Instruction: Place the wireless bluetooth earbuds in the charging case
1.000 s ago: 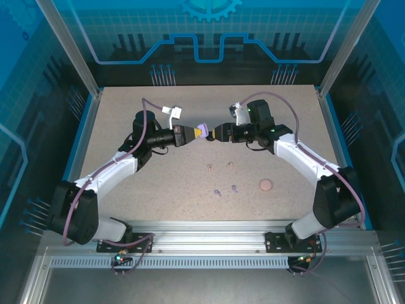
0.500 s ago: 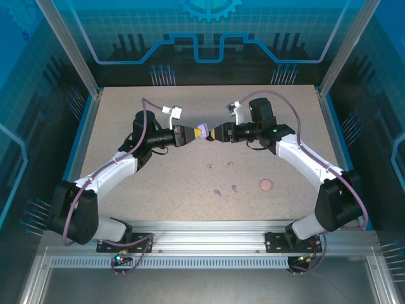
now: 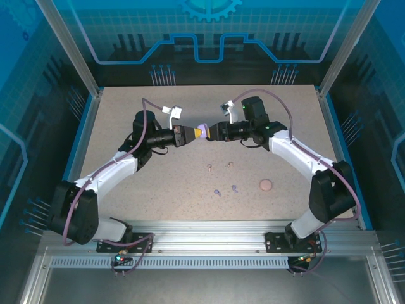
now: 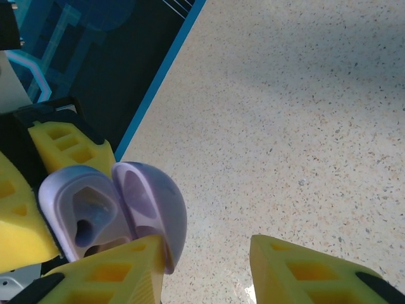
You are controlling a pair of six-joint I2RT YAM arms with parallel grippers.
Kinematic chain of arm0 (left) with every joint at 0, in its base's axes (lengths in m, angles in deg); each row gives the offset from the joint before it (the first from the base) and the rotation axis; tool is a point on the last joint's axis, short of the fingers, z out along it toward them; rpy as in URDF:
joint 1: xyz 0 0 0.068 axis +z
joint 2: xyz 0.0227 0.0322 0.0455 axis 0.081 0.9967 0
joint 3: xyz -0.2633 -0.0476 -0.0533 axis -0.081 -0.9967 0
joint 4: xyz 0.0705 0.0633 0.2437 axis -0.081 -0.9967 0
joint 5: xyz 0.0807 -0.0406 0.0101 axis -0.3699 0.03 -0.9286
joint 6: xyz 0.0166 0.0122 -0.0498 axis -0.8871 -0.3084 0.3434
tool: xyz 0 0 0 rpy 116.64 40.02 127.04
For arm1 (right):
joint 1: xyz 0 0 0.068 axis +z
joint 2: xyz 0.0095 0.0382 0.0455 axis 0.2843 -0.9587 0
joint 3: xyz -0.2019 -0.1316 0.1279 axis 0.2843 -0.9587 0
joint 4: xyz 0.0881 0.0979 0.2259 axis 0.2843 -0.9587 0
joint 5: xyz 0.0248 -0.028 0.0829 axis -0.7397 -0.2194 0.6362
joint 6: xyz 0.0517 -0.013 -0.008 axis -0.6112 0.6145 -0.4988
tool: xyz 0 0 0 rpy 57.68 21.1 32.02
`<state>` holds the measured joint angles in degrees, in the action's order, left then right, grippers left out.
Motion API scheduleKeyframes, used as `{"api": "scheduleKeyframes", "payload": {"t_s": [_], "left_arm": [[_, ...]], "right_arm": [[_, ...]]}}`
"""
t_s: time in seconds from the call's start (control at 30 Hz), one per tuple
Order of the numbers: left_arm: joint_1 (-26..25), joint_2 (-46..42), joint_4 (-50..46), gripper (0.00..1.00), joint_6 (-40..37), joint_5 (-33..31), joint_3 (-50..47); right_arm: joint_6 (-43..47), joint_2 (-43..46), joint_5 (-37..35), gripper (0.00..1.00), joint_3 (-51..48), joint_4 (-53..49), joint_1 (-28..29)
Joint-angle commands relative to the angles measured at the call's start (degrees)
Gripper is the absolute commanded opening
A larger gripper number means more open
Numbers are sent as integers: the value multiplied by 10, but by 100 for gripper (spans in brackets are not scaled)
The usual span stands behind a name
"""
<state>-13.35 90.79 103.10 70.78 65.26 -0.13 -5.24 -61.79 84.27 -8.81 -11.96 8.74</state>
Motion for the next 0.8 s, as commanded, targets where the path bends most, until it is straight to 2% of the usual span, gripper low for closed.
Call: {"api": "scheduleKeyframes", "payload": {"t_s": [0.0, 0.17, 0.37, 0.43, 0.47, 0.5, 0.57, 0.63, 0.7, 0.77], "left_arm": [[-1, -12, 27, 0, -4, 17, 8], [-1, -12, 30, 0, -3, 18, 7], [-2, -12, 31, 0, 0, 16, 6], [-2, -11, 27, 0, -1, 17, 6], [-2, -11, 22, 0, -4, 14, 8], [-2, -12, 13, 6, -7, 11, 10], [-2, -13, -4, 37, -15, 2, 12], [-1, -18, -25, 61, -28, -6, 15], [2, -24, -54, 76, -42, -14, 22], [7, -28, -85, 84, -58, -15, 33]], "right_arm": [[-5, -10, 3, 40, 22, 14, 10], [-5, -17, 7, 33, 31, 13, 14], [-6, -27, 11, 12, 44, 12, 16], [-5, -27, 8, 1, 48, 8, 16], [-2, -27, 6, 0, 50, 3, 16], [3, -27, 1, 0, 54, -4, 16], [18, -27, -15, 0, 65, -29, 15], [37, -27, -32, 0, 77, -59, 12], [60, -29, -46, 0, 86, -83, 7], [87, -33, -56, 0, 97, -108, 0]]}}
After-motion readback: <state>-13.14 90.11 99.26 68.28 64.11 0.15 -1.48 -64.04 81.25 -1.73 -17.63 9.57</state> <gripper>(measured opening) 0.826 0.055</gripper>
